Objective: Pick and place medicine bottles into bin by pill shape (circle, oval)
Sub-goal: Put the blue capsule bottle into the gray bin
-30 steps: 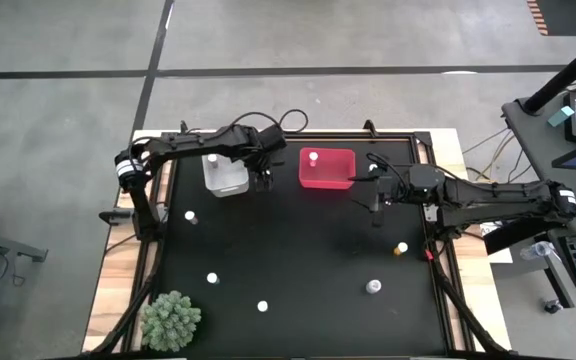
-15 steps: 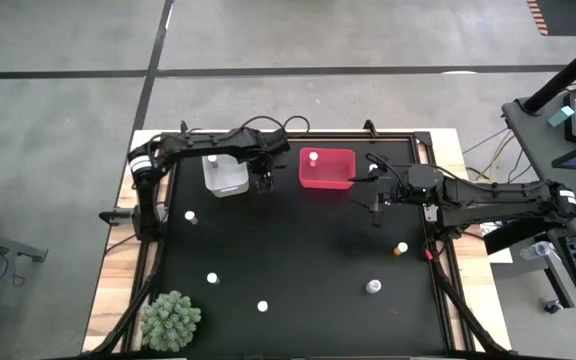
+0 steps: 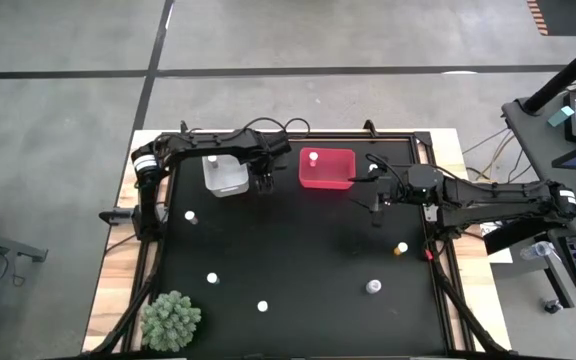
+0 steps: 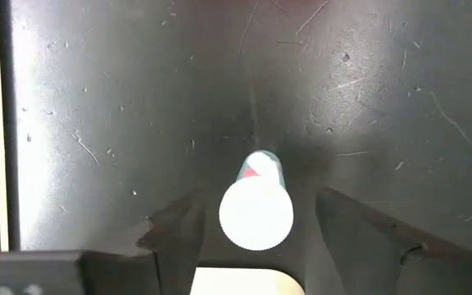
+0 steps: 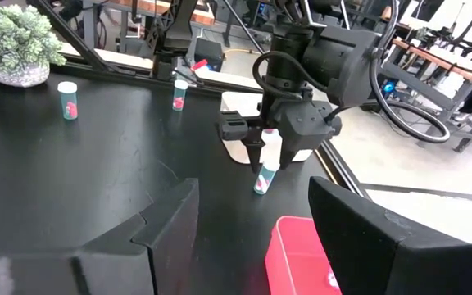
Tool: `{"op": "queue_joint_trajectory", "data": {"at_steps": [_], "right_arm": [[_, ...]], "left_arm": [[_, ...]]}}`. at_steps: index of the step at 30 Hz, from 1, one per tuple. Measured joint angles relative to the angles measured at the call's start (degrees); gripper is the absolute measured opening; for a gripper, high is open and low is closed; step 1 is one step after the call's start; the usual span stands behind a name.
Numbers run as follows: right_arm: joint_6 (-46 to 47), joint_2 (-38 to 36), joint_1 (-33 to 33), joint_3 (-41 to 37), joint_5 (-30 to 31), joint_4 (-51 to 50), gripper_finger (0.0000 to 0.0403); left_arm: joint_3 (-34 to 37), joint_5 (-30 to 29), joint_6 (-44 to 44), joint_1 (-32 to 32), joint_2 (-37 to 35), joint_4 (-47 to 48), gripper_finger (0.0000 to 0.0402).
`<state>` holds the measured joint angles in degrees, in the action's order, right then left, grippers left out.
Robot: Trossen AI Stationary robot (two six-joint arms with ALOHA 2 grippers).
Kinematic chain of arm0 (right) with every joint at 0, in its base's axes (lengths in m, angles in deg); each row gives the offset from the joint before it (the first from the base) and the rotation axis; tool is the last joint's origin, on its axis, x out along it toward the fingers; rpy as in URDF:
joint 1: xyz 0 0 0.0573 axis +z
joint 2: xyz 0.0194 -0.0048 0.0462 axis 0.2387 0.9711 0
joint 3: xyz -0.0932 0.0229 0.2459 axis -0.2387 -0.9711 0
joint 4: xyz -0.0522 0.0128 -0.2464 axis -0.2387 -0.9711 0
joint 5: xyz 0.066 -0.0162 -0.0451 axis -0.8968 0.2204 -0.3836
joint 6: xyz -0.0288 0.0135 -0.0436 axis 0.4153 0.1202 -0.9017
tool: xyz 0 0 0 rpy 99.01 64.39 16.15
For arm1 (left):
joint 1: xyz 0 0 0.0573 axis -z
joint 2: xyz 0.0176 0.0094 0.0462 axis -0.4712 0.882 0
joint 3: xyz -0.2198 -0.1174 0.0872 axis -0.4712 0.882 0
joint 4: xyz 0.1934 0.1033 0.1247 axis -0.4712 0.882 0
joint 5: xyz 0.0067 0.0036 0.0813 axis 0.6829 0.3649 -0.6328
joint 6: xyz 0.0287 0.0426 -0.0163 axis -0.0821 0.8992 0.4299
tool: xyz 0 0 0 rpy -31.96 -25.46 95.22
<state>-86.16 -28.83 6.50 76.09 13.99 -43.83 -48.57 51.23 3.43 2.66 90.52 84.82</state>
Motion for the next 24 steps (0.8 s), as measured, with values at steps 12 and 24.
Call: {"op": "queue_joint_trajectory", "data": {"at_steps": [12,24], "right_arm": [[0.0,0.0,0.0,0.0,0.0,0.0,0.0224],[0.0,0.0,0.0,0.0,0.0,0.0,0.0224]], "left_arm": [[0.0,-0.1,0.0,-0.1,0.0,0.0,0.0124],[-0.7,-0.2,-0.1,0.3,0.0,0.3,0.0100]]}}
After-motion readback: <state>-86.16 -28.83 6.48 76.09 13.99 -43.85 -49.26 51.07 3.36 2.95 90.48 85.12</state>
